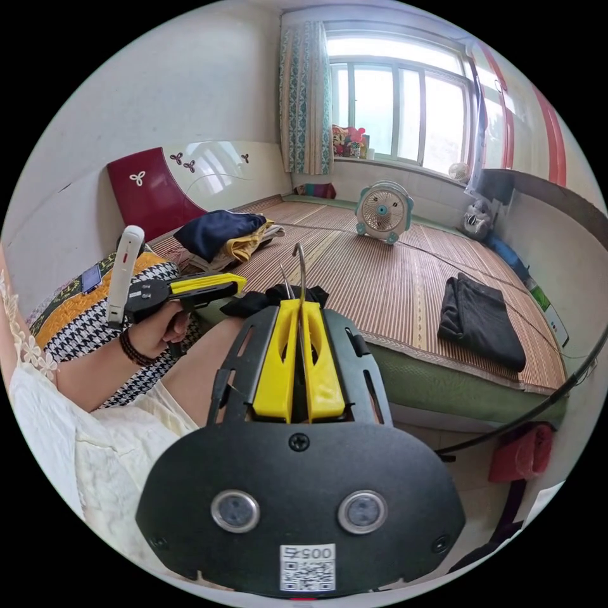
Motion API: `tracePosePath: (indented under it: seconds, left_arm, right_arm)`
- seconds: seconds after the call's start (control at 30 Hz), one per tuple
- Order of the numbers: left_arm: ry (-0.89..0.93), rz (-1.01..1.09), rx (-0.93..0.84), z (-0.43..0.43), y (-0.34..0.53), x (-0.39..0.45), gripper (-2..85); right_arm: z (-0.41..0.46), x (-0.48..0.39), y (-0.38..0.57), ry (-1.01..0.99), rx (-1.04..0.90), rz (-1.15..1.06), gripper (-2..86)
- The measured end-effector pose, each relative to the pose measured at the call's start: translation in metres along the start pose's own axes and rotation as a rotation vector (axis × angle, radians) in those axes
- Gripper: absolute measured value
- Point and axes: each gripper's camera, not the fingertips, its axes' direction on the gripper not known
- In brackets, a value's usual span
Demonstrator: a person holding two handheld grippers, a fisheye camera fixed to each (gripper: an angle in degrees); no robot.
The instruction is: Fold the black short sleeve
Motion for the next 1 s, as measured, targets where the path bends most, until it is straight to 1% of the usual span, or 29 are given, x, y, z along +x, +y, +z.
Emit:
tracePosePath:
  seconds: [0.13,0.3,0.4,0.57,0.67,0.77,0.83,0.9,1.0]
  left_arm:
    - [0.093,0.033,0.027,-0.016,-0.004,0.005,3.8]
    - [0.403,0.237,0.166,-0.06,-0.012,0.024,7.2]
    - [0.49,0.267,0.18,-0.073,-0.019,0.031,8.3]
    - [0.575,0.303,0.137,-0.073,-0.02,0.044,10.2]
    - [0.622,0.298,0.15,-0.078,-0.02,0.046,10.8]
    - [0.626,0.289,0.141,-0.081,-0.024,0.048,10.6]
    - [0.614,0.278,0.122,-0.08,-0.027,0.046,9.8]
    - [0.597,0.247,0.11,-0.08,-0.03,0.04,6.6]
    - [0.6,0.216,0.134,-0.085,-0.032,0.025,3.8]
  right_arm:
    - [0.004,0.0,0.0,0.003,0.001,0.004,-1.6]
    - [0.007,-0.001,0.001,0.014,0.008,0.002,-1.7]
    - [0.011,-0.004,0.001,0.027,-0.001,-0.01,-1.6]
    - [0.014,-0.012,0.003,0.039,0.004,-0.049,-1.5]
    - [0.015,-0.015,0.005,0.044,0.011,-0.06,-1.3]
    - [0.015,-0.015,0.009,0.037,0.03,-0.048,-1.2]
    - [0.016,-0.016,0.011,0.037,0.041,-0.047,-1.0]
    - [0.016,-0.016,0.012,0.042,0.049,-0.045,-0.6]
    - [0.017,-0.016,0.016,0.044,0.076,-0.027,1.5]
